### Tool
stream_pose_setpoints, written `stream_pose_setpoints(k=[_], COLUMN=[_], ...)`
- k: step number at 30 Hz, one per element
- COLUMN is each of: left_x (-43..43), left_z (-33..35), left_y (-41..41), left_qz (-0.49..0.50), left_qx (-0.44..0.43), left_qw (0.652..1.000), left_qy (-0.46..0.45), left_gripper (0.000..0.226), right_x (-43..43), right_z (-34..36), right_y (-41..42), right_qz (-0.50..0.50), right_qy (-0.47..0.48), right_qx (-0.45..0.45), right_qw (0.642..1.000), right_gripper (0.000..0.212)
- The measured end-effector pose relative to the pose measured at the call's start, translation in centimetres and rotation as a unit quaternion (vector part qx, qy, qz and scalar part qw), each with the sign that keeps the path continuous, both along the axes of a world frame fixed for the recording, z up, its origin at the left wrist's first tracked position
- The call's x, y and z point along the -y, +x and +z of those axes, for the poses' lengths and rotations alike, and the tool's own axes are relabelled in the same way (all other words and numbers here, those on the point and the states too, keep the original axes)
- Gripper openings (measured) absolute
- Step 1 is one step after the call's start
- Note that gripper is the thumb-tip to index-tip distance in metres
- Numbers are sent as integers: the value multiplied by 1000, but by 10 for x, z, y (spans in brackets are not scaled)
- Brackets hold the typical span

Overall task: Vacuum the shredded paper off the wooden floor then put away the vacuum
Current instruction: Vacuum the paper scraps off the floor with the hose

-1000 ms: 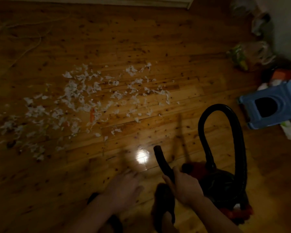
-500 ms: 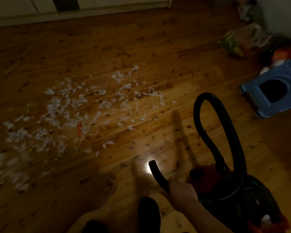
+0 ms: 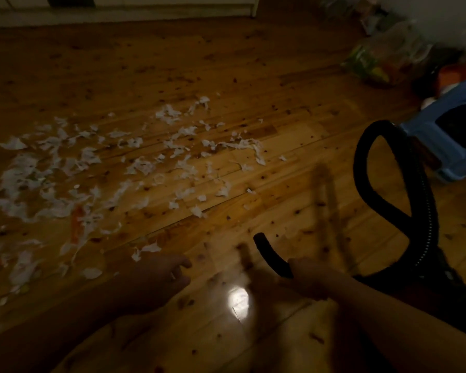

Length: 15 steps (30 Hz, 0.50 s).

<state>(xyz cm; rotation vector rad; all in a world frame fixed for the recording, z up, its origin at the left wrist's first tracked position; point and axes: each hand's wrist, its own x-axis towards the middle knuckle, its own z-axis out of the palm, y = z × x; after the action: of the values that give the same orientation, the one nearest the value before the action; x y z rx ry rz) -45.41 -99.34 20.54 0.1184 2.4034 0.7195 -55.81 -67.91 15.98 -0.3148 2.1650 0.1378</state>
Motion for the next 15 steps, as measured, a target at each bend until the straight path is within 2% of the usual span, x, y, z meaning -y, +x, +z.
stream_pose_setpoints(k=[6,11,15], left_x=[12,16,10], left_z=[-31,-41,-43], left_y=[-39,-57,-52], left_qz=[-63,-73,-49], left_qx=[29,-7,-5], left_qw=[997,993,995], left_qy=[-42,-96,-88], left_gripper=[37,39,39], right_x=[-3,2,11], right_z=[-51,-63,-71], right_y=[-23,-34,-29], right_qz=[-60,-57,-66], right_qy=[-21,-36,-59], right_qx=[14,27,13], right_qw=[998,997,996], right_gripper=[49,60,60])
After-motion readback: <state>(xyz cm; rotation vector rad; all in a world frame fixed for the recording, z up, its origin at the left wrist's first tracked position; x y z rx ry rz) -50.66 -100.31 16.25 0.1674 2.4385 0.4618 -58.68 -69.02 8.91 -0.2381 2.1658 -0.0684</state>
